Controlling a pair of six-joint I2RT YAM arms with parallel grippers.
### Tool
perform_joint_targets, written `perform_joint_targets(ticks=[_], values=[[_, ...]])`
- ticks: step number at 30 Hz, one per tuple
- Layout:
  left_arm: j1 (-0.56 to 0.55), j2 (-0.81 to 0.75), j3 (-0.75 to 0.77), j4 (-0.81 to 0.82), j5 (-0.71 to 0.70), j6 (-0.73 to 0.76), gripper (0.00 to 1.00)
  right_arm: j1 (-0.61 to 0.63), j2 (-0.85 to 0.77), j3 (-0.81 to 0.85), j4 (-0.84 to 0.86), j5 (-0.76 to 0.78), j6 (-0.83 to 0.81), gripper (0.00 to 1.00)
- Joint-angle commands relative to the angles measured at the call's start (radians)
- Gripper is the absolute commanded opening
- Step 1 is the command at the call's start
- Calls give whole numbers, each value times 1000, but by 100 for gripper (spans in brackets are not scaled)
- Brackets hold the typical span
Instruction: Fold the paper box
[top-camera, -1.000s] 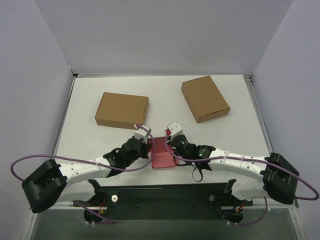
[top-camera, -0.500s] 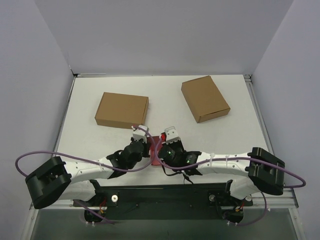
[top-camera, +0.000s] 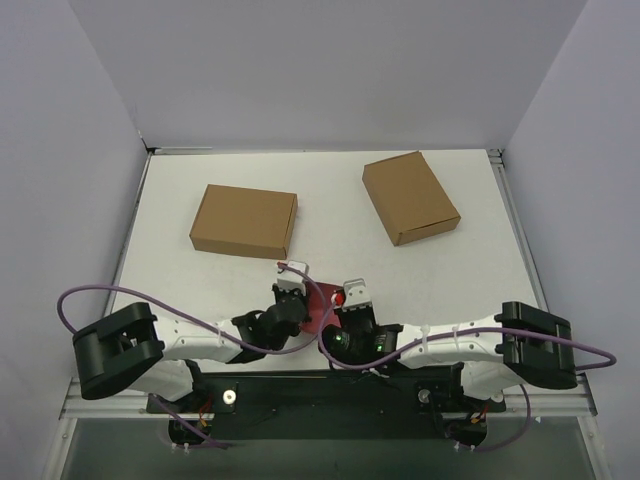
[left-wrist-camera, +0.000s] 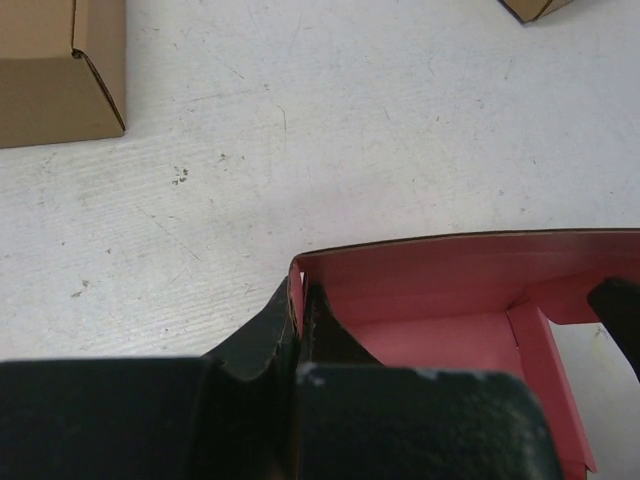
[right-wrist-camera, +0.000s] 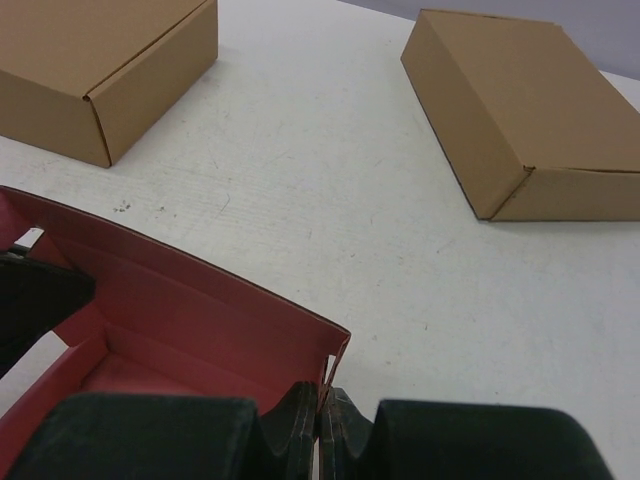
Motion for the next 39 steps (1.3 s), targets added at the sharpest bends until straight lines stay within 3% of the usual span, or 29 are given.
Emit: perform_joint_targets(ticks=[1,12,17,28,38,39], values=[[-67,35,37,115,-11,-78,0,69,-9,6,-88,41,196,0],[-217,84,-43,169,-171,-101,0,164,81,110,-519,141,643,0],[-288,109,-65,202,-247,-110,0,187,110,119,-585,138,799,0],[-313,153,-97,287,-209,-124,0,216,116,112,-621,133,918,0],[-349,144,-123,278,-266,-127,0,236,146,177,-717,142,939,0],[-354,146,-128,276,-276,-133,0,241,141,184,-725,144,939,4]])
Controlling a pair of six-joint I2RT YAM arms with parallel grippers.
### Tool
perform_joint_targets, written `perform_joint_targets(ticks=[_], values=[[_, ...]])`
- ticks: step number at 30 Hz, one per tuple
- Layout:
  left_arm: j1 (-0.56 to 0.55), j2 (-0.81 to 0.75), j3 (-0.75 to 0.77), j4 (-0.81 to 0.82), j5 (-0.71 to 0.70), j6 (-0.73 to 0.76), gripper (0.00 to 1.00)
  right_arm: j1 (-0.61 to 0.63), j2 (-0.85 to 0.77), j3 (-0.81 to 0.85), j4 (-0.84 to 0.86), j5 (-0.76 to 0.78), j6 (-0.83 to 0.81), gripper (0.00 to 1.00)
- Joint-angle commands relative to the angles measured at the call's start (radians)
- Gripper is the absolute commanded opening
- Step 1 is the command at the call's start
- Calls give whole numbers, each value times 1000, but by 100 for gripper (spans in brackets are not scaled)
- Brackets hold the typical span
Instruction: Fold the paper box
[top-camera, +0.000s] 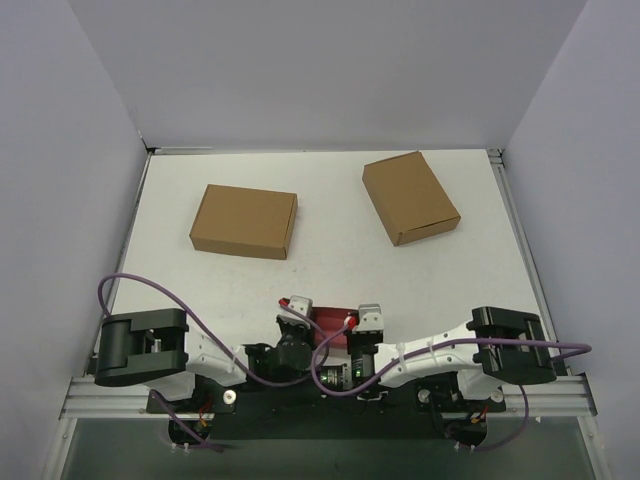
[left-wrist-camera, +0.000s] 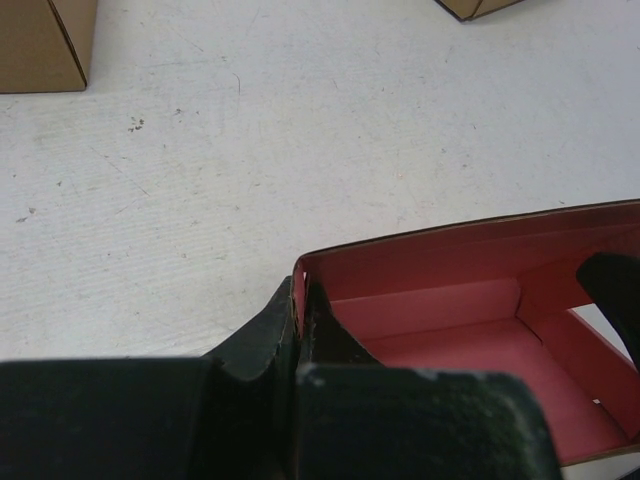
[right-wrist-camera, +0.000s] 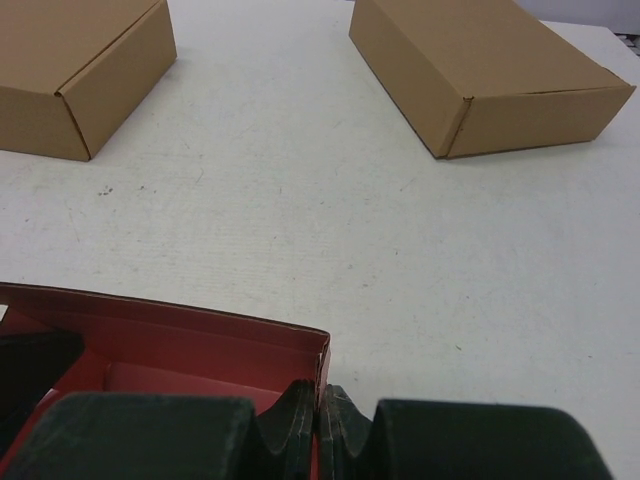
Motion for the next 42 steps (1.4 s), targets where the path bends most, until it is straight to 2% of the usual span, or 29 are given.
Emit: perform_joint_targets(ticks=[1,7,12,15,18,19,21,22,23,24,27,31,34,35,36,37,38,39,42], values=[[-54,11,-28,1,37,-67,0,38,-10,59,-37,11,62,7],[-89,64,-17,7,-7,-70,0,107,-12,123,-123,32,59,32],[-137,87,23,-76,-93,-98,0,159,-12,138,-216,14,161,55],[-160,94,50,-131,-139,-104,0,174,-18,141,-300,9,264,63],[-166,105,69,-171,-156,-116,0,206,-24,158,-449,14,385,68],[-168,104,70,-181,-164,-121,0,232,-26,164,-496,20,477,68],[-168,105,72,-200,-170,-133,0,261,-20,201,-654,27,574,69],[-168,107,72,-204,-176,-136,0,275,-3,216,-719,30,688,69],[-168,105,72,-212,-179,-138,0,310,11,238,-862,32,750,69],[-168,104,73,-217,-181,-139,0,330,26,273,-920,34,807,70],[-168,100,72,-231,-192,-144,0,354,29,292,-917,38,760,71],[-168,97,73,-243,-199,-136,0,366,-64,264,-917,73,739,73],[-168,100,73,-235,-201,-112,0,340,-179,255,-900,96,618,74],[-168,100,73,-223,-202,-101,0,319,-210,262,-817,95,523,74],[-168,102,72,-217,-202,-86,0,255,-274,264,-736,52,212,75],[-168,102,70,-208,-201,-75,0,204,-311,255,-639,22,58,76],[-168,102,69,-189,-198,-64,0,167,-352,209,-419,-9,-79,76],[-168,102,63,-179,-199,-45,0,141,-435,175,-334,-34,-267,76],[-168,97,58,-146,-187,-15,0,56,-544,102,-143,-75,-414,75]])
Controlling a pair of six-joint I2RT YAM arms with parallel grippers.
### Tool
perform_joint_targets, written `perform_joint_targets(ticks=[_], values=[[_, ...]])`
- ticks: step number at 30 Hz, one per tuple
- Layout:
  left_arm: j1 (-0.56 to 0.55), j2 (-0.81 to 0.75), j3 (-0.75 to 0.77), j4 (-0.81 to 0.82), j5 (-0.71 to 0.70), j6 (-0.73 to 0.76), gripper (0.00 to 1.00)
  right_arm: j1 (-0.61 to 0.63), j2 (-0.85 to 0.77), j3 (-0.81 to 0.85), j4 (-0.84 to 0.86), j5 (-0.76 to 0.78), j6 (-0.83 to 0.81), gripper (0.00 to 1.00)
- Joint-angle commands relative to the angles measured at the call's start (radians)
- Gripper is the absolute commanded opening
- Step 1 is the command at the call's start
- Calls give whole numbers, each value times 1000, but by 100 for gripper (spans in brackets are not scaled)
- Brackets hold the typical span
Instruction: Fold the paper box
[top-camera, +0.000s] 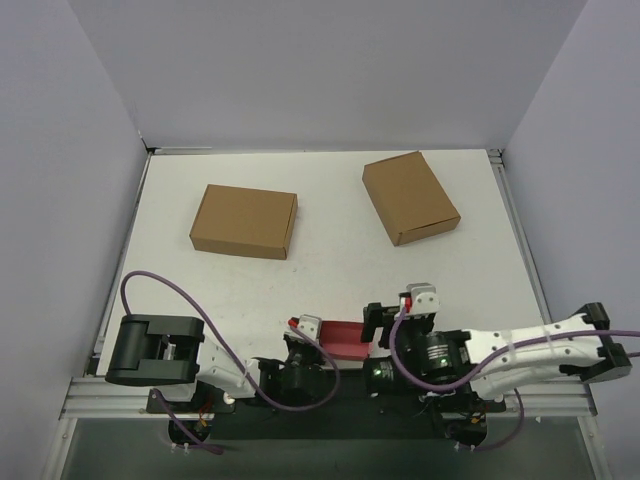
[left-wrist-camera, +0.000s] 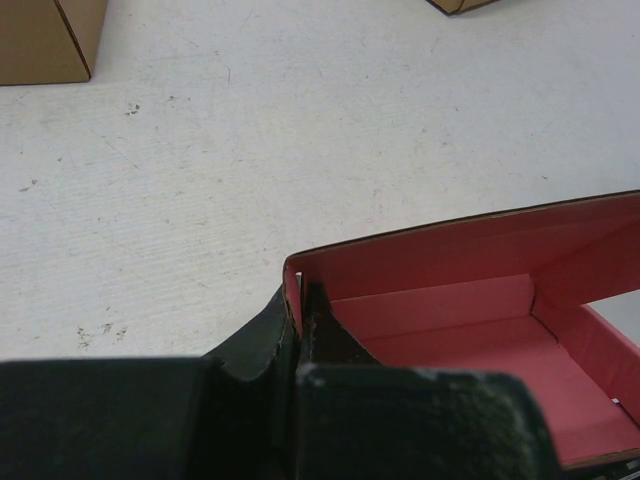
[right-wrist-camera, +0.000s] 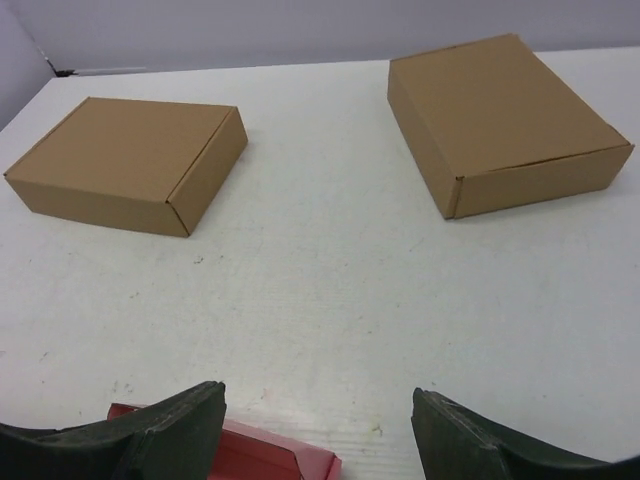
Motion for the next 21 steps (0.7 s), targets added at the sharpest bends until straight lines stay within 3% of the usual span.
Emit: perform_joint_targets(ticks=[1,5,13,21], values=[[1,19,-24,0,41,88,0,-166,-161,-98,430,-190,-573,75],[1,59,-12,26,28,116,0,-323,-219,-176,666,-424,-711,70],[1,116,9,39,-24,120,0,-319,-130,-267,803,-415,-601,67],[0,188,-17,141,-31,159,0,-307,-150,-363,815,-380,-464,67]])
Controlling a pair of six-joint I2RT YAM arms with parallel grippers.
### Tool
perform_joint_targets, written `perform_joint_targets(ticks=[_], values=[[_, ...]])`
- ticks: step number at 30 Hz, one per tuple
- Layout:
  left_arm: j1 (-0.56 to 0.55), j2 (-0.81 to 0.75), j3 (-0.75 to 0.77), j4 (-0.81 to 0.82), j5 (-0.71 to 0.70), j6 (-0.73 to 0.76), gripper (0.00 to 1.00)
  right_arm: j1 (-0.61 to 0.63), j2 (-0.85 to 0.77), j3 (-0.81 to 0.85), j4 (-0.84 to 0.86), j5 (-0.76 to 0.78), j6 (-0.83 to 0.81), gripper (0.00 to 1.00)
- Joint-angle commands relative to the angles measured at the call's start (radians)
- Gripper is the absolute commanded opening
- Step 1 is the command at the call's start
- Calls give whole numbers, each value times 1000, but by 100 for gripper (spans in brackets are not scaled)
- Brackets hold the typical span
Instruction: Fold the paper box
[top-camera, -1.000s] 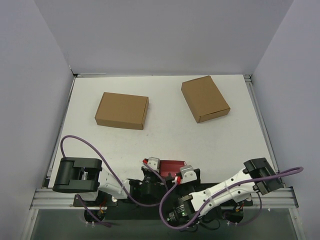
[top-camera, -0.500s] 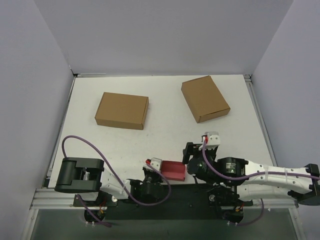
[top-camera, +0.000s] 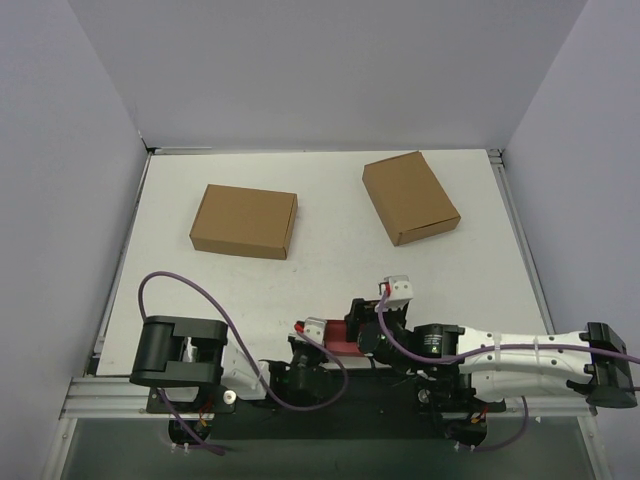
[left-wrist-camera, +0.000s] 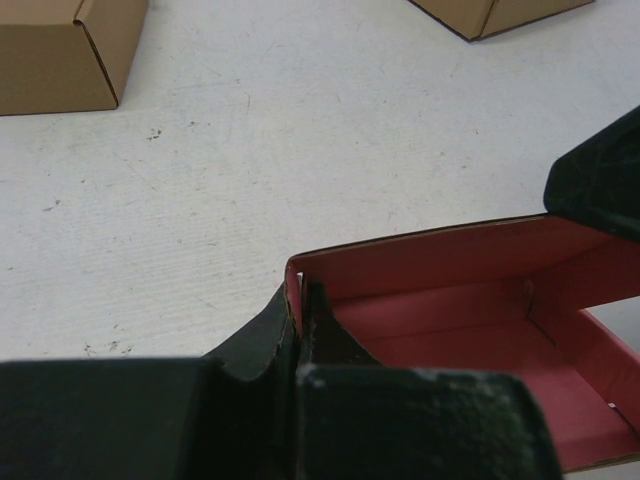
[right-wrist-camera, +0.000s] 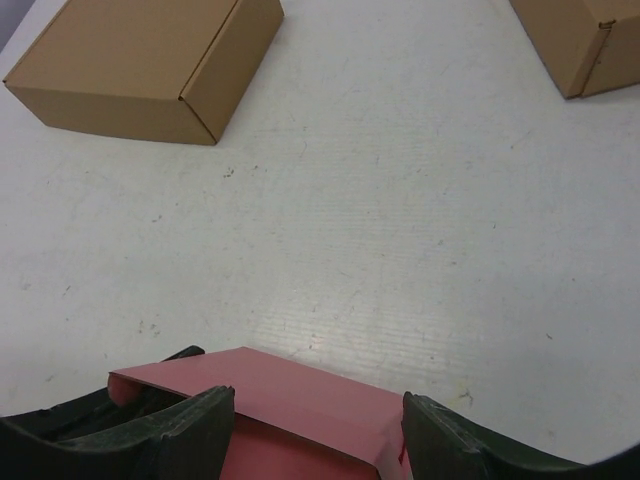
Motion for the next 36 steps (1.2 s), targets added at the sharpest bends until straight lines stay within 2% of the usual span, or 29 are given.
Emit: perform_joint_targets(ticks=[1,11,12,13,16,19,20,23,27,36], values=[[-3,78,-40,8,52,55,0,7,-25,-25,26,32,70,67],[-40,85,-54,94,99,167,0,25,5,-105,32,18,188,63],[-44,81,-55,94,102,173,3,32,5,-112,32,24,200,62],[-50,73,-57,94,107,179,11,39,7,-125,31,32,211,61],[-81,49,-70,91,115,201,28,62,16,-145,28,55,260,59],[-109,26,-83,77,147,216,39,72,37,-155,26,73,295,59],[-123,21,-81,70,154,225,46,73,50,-156,26,75,303,58],[-141,-2,-83,42,191,231,52,81,71,-156,17,89,326,58],[-156,-57,-101,13,271,236,69,87,87,-159,3,101,352,58],[-158,-257,-147,-111,489,244,82,90,104,-175,-8,127,383,56]])
